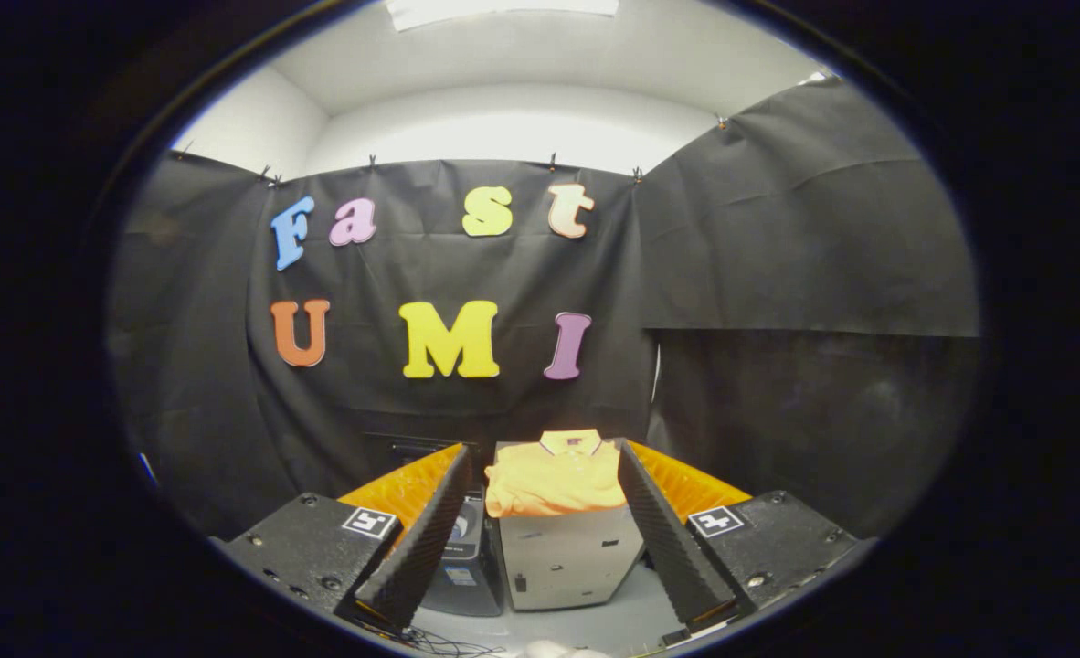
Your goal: Put the clothes into the washing machine and then close the washing machine lid.
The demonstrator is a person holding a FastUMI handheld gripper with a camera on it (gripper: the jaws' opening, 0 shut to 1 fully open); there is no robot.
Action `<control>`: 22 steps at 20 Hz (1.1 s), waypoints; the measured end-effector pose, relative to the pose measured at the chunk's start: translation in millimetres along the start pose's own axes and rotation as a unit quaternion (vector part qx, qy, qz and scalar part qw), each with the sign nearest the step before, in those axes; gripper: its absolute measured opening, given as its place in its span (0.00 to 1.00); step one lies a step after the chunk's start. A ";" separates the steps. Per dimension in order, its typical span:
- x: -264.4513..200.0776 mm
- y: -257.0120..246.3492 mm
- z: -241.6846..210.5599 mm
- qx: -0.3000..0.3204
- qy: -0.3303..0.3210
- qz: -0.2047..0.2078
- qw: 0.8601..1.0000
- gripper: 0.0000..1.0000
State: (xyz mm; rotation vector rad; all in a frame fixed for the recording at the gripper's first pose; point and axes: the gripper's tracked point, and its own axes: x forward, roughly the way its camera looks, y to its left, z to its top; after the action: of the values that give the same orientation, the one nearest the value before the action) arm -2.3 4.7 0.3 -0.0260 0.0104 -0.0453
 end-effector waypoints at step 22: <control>231.6 -64.2 13.5 -0.012 0.028 0.014 0.999 1.00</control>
State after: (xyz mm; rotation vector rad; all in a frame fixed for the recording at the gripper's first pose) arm 226.3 -69.5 13.1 -0.0492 0.0665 -0.0175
